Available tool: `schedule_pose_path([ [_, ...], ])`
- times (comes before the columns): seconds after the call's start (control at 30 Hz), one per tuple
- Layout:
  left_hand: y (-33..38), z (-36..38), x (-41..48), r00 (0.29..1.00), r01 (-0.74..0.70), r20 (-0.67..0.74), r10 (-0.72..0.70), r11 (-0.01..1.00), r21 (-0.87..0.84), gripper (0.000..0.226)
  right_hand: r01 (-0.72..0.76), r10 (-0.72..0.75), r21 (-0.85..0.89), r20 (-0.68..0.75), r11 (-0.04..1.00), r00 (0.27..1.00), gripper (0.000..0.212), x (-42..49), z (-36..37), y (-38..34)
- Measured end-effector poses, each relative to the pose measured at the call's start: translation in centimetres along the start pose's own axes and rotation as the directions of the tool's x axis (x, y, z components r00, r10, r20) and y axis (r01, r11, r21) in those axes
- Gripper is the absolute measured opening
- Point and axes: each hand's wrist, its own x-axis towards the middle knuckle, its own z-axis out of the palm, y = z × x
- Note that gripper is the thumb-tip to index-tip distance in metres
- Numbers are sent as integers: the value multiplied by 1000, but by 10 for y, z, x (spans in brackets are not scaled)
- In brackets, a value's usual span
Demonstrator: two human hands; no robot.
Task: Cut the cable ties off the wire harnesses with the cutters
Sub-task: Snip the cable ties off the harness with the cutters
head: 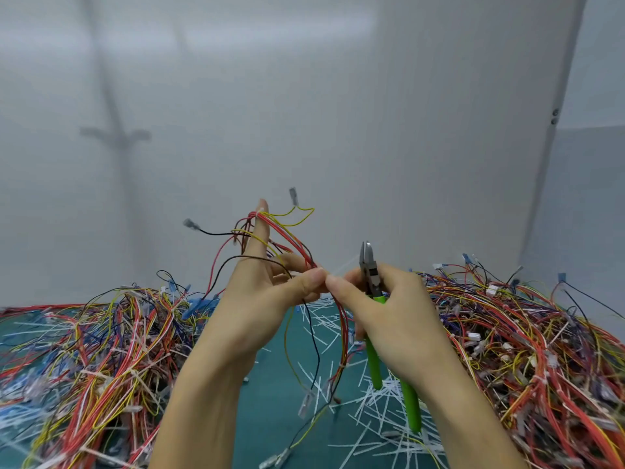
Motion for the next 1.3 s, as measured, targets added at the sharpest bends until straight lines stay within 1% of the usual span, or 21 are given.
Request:
schedule_pose_path([
  [0.1,-3,1,1,997,-19,-71,15,999,-51,101,19,-19,-154,2,988,1000,44,0,0,-1],
  [0.2,-5,0,3,993,-26,-114,17,996,-84,100,76,-68,-332,37,940,997,54,0,-2,0],
  [0.27,-5,-1,3,993,-26,-114,15,995,-101,99,113,-82,-376,98,920,992,65,0,-5,1],
  [0.37,-3,0,2,996,-43,-77,35,993,-108,98,165,-103,-423,166,891,981,81,0,-7,1],
  [0.47,-1,1,2,997,-72,-35,70,995,-67,98,215,-130,-455,212,864,969,79,-2,-6,-1],
  [0.57,0,2,2,996,-89,-23,89,996,-21,98,226,-146,-450,206,864,968,76,-3,-6,-2],
  [0.67,0,3,2,996,-87,-31,87,996,-4,98,223,-149,-456,192,861,970,78,-3,-6,-3],
  [0.97,-3,3,2,996,-88,-11,88,996,12,98,240,-176,-482,175,843,969,75,-2,-7,-2],
  [1.17,-2,3,2,997,-70,-7,70,997,9,99,229,-164,-476,175,849,971,72,-2,-7,-2],
  [1.3,-2,3,2,998,-68,9,68,998,-7,98,226,-154,-473,186,851,970,75,-2,-8,-2],
])
